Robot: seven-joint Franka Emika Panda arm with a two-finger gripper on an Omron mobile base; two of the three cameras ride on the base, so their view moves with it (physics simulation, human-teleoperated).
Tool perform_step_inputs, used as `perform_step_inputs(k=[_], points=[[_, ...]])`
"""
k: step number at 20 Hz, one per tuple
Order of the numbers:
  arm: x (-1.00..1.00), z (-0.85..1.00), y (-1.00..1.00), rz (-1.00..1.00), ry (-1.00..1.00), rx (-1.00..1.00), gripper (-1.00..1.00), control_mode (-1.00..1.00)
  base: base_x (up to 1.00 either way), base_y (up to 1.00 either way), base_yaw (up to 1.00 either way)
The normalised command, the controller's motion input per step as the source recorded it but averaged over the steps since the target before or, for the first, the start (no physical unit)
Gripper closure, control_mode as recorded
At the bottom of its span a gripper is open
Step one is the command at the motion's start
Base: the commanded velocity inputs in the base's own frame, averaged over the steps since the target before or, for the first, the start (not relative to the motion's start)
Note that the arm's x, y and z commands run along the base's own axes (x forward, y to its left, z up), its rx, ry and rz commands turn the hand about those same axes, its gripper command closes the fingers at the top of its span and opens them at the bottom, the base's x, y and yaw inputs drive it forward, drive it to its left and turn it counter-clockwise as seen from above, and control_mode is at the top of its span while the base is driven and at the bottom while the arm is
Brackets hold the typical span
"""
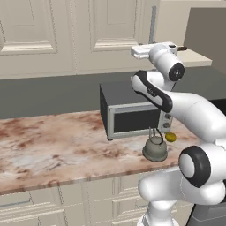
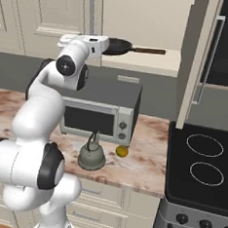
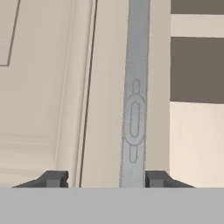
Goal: Pick the pan from the cabinet and place it on the stove. Then turn on the stove burner for the pan.
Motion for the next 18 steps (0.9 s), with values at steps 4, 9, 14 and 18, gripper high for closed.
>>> perform_step_inputs(k=[4,9,14,18], points=[[0.09,-0.01,0.17,0.01,0.0,-0.03,1.0,-1.0,0.0,0.0,0.0],[0.0,0.0,0.22,0.01,-0.01,-0.06,1.0,-1.0,0.0,0.0,0.0],[-0.18,0.0,0.09,0.0,-0.03,-0.03,1.0,-1.0,0.0,0.0,0.0],[-0.58,0.0,0.04,0.02,-0.06,-0.08,1.0,-1.0,0.0,0.0,0.0]])
